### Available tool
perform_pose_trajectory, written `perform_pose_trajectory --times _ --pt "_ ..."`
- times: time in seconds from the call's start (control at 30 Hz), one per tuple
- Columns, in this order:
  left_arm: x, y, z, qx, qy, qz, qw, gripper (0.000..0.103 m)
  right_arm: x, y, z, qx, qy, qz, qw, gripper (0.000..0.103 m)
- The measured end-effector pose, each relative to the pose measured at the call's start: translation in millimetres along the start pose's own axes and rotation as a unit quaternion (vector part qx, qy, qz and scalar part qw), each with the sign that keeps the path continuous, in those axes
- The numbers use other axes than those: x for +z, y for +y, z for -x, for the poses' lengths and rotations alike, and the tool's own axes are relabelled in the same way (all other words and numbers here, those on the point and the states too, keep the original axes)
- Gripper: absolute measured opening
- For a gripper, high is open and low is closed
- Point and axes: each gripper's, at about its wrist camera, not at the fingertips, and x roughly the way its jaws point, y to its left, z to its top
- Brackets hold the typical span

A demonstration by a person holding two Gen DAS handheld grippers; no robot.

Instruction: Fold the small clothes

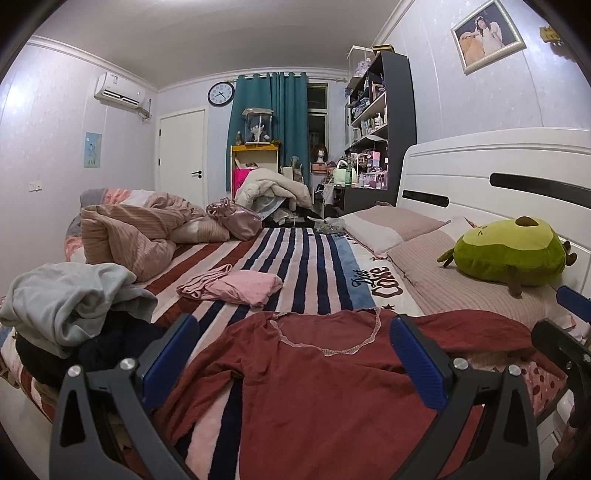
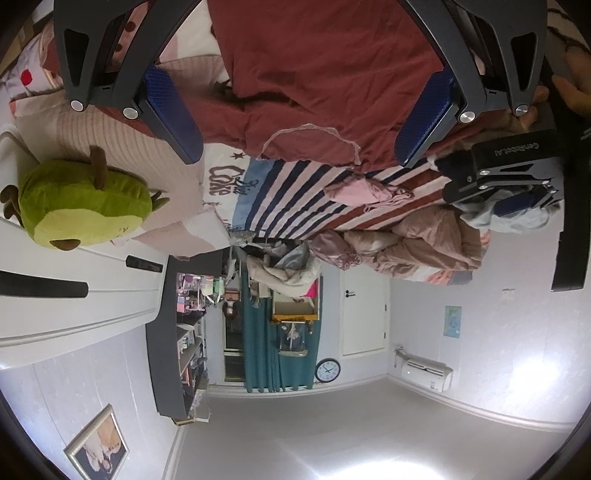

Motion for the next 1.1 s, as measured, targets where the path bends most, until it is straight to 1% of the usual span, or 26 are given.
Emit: perform_pose_trajectory --times 0.1,0.23,0.33,0.43,0.5,0.6,0.63,0.67,0.73,0.77,0.8,0.87,0.97,1.0,1.07,1.1 --pt "-1 1 -1 0.0 0.001 -0.002 1.0 0.102 -1 0 -2 0.001 0.004 0.0 1.0 0.103" --pt "-2 3 -3 0.001 0.003 -0.001 1.0 0.102 -1 -2 -5 -0.009 0.003 0.002 1.0 0.103" --pt "-4 6 -6 0.011 0.006 0.001 0.9999 0.102 -5 -1 -9 -0.014 0.006 0.005 1.0 0.103" --pt "-9 16 -10 0.013 0.013 0.009 0.9998 0.102 -14 3 -23 -0.01 0.023 0.005 1.0 0.103" --pt "-14 25 -14 0.011 0.018 0.012 0.9997 0.102 -24 5 -34 -0.005 0.034 -0.009 0.999 0.103" --pt "-32 47 -23 0.014 0.047 0.015 0.9987 0.102 -42 4 -57 0.017 0.07 -0.048 0.996 0.103" --pt "-41 55 -26 0.018 0.06 0.014 0.9979 0.102 -48 3 -66 0.031 0.087 -0.062 0.994 0.103" --pt "-50 66 -29 0.026 0.074 0.015 0.9968 0.102 -53 3 -73 0.044 0.102 -0.073 0.991 0.103" --pt "-72 88 -36 0.041 0.103 0.023 0.9936 0.102 -60 4 -81 0.054 0.114 -0.085 0.988 0.102" --pt "-83 100 -39 0.047 0.119 0.031 0.9913 0.101 -62 4 -84 0.056 0.119 -0.09 0.987 0.098" --pt "-95 111 -42 0.051 0.135 0.041 0.9887 0.1 -63 4 -88 0.056 0.126 -0.094 0.986 0.097" --pt "-112 124 -46 0.051 0.156 0.051 0.9852 0.085 -66 4 -96 0.056 0.14 -0.099 0.984 0.096" --pt "-132 141 -53 0.067 0.179 0.056 0.9799 0.079 -69 7 -101 0.06 0.149 -0.106 0.981 0.096" --pt "-139 146 -56 0.067 0.186 0.06 0.9784 0.077 -69 8 -103 0.063 0.151 -0.107 0.981 0.096" --pt "-149 154 -62 0.065 0.199 0.074 0.975 0.068 -69 12 -105 0.063 0.153 -0.103 0.981 0.096" --pt "-153 157 -64 0.063 0.204 0.081 0.9737 0.065 -68 13 -105 0.062 0.153 -0.1 0.981 0.096"
